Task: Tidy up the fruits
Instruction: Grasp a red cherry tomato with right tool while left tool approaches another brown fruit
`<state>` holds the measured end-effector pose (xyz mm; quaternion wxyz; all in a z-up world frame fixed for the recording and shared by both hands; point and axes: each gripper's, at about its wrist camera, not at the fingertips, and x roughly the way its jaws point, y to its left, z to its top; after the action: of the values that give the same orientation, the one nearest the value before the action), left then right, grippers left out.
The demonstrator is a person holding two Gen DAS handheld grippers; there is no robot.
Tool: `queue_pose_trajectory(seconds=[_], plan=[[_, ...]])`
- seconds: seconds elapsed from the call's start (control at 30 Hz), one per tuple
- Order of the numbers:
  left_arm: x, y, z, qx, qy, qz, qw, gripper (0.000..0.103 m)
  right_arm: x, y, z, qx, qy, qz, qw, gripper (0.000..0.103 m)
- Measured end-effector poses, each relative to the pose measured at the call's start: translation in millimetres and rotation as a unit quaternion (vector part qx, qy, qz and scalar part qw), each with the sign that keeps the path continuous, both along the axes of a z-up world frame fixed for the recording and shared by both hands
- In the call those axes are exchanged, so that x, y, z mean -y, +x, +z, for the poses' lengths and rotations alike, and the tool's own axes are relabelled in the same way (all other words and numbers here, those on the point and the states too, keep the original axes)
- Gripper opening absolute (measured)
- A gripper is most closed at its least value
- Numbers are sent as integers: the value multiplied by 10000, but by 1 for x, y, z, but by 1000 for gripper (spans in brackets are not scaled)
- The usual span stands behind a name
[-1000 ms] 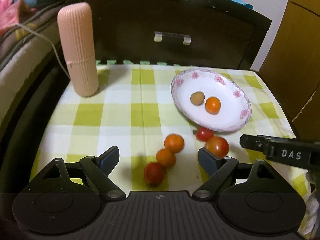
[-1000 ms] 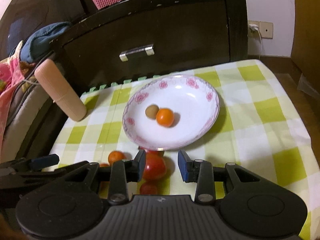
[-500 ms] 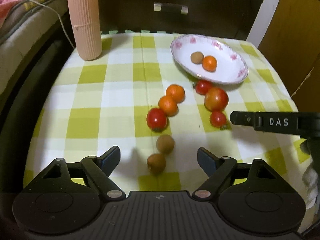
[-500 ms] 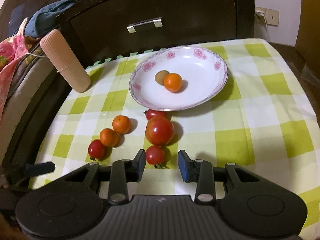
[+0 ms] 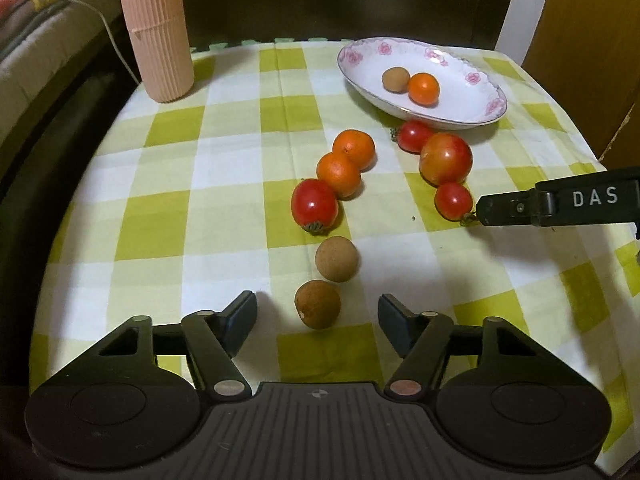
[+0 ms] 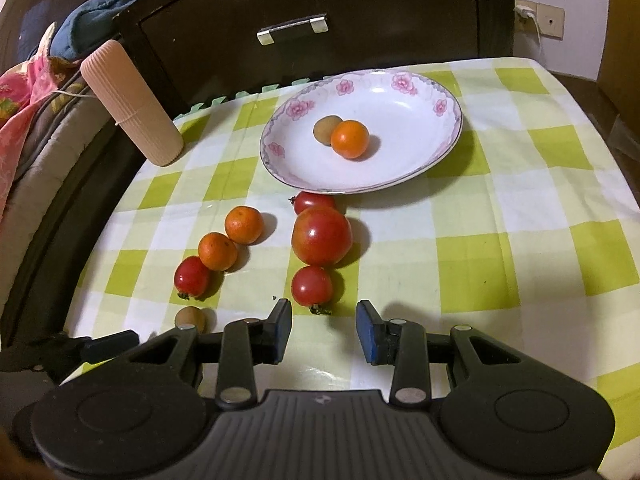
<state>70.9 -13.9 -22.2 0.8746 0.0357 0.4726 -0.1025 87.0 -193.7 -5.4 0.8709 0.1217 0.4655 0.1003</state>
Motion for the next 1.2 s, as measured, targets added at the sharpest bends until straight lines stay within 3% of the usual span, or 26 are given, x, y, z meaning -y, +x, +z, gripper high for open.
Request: queue_pose_trajectory(seconds=[0.17, 0.33, 0.53, 1.2], plan=[[2, 1, -3, 58, 9, -34, 10000, 70, 2, 3, -4, -69, 34, -32, 10000, 34], [4, -1, -1, 52, 4, -143, 9999, 47, 0, 6, -8, -131, 42, -21, 9999, 34], [4, -2, 1, 15, -57, -157, 9999, 39, -2, 9, -11, -161, 30, -10, 9999, 34], [6, -5, 2, -124, -258, -320, 9991, 38, -20, 26, -21, -24, -55, 216, 9997, 34]])
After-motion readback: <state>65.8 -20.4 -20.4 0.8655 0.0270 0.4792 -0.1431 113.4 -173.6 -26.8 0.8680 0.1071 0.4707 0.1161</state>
